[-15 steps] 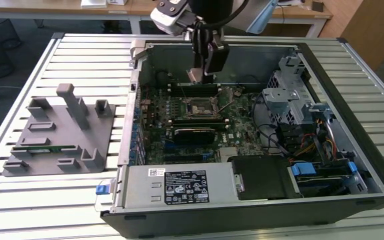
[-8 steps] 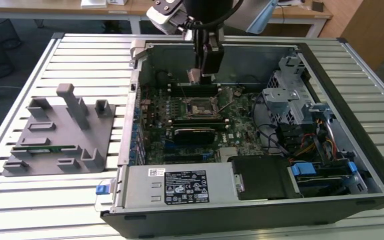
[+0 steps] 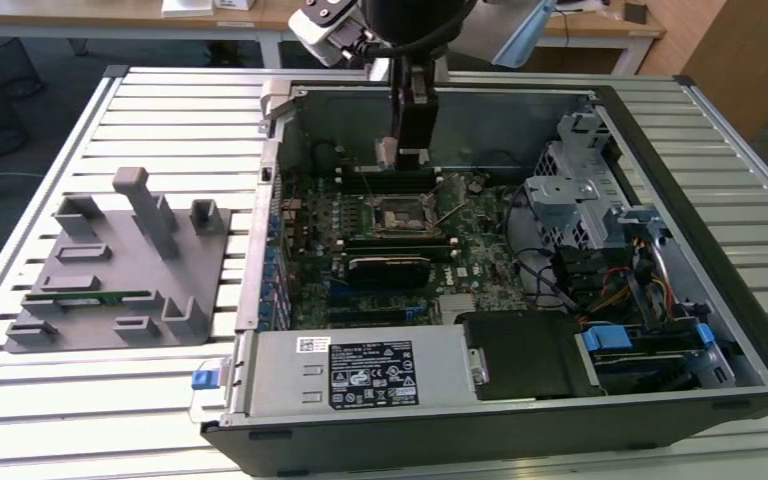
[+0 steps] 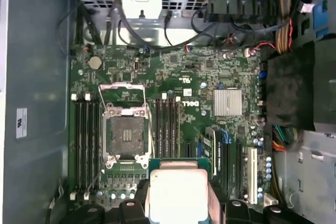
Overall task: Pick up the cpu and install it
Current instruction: 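Place the cpu into insertion slot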
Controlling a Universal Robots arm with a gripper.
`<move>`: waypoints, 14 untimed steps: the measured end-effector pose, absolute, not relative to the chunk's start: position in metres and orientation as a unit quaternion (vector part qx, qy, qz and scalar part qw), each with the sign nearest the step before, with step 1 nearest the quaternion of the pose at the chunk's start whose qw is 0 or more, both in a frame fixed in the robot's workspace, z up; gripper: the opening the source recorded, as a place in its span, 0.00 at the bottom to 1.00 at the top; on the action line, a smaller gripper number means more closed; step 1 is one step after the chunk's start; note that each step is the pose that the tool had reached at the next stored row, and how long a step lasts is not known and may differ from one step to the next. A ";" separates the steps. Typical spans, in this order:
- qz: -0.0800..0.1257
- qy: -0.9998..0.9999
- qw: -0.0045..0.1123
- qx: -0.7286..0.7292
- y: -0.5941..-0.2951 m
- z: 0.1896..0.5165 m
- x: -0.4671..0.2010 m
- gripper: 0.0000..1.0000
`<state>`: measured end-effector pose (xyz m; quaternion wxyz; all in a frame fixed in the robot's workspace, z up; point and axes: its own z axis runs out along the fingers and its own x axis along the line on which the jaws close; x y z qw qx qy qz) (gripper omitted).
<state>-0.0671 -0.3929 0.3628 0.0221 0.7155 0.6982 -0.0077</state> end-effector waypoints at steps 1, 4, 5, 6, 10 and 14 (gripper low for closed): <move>-0.008 0.696 0.022 0.717 -0.393 0.363 -0.067 0.53; -0.008 0.695 0.023 0.718 -0.392 0.361 -0.067 0.53; -0.008 0.696 0.023 0.717 -0.391 0.359 -0.067 0.53; -0.007 0.699 0.023 0.715 -0.391 0.358 -0.066 0.53; -0.007 0.708 0.023 0.705 -0.389 0.351 -0.066 0.53; -0.007 0.709 0.023 0.705 -0.379 0.343 -0.057 0.53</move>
